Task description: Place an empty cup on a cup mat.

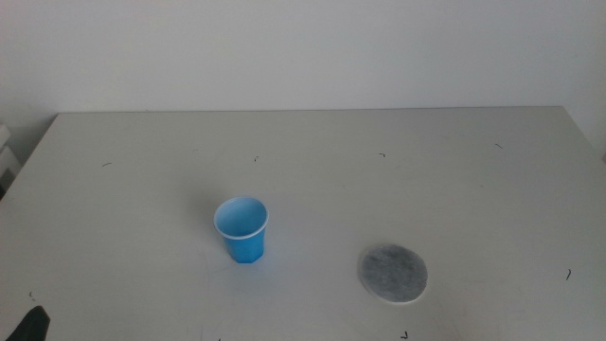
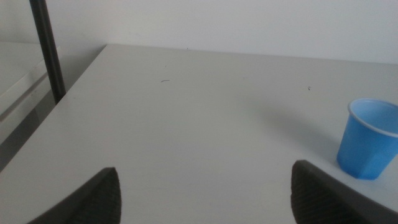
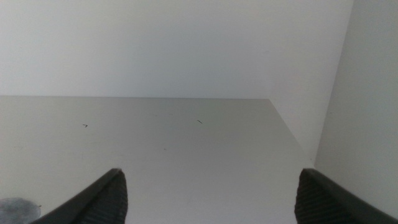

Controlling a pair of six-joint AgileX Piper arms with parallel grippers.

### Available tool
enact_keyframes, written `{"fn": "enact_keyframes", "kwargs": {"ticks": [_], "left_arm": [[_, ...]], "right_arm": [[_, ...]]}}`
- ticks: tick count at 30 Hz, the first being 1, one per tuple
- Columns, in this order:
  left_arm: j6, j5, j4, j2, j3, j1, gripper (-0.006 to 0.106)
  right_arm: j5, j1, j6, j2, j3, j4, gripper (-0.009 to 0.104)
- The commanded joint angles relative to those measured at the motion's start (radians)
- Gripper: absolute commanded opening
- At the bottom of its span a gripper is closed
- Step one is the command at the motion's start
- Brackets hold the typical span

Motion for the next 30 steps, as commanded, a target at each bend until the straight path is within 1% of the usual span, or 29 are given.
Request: {"fn": "enact_keyframes", "kwargs": {"ticks": [1,7,15,20,23,27,30], "left_arm": [[-0.007,-0.084,-0.006,0.047,-0.045,-0.004,0.105],[-0.007,-0.082,-0.006,0.183,-0.182,-0.005,0.105],[-0.003,-0.031,-0.006,0.453,-0.474,-0.005,0.105],[0.025,0.083,-0.006,0.647,-0.703,-0.005,0.105],[0.033,0.195,-0.008,0.749,-0.837,-0.005,0.105],[0.06,0.345,-0.06,0.868,-0.984,-0.007,0.105],[0.091,0.408,-0.094,0.953,-1.059,-0.045,0.105]], "right_arm": [[-0.077,0.002,-0.008,-0.019,-0.012,-0.009,0.094],[-0.077,0.002,-0.008,-0.019,-0.012,-0.009,0.094],[-0.077,0.002,-0.008,-0.019,-0.012,-0.009,0.094],[-0.077,0.002,-0.008,-0.019,-0.012,-0.009,0.094],[-0.077,0.002,-0.008,-0.019,-0.012,-0.009,0.094],[-0.077,0.002,-0.008,-0.019,-0.012,-0.009,0.094],[-0.077,0.002,-0.008,-0.019,-0.012,-0.009,0.094]]}}
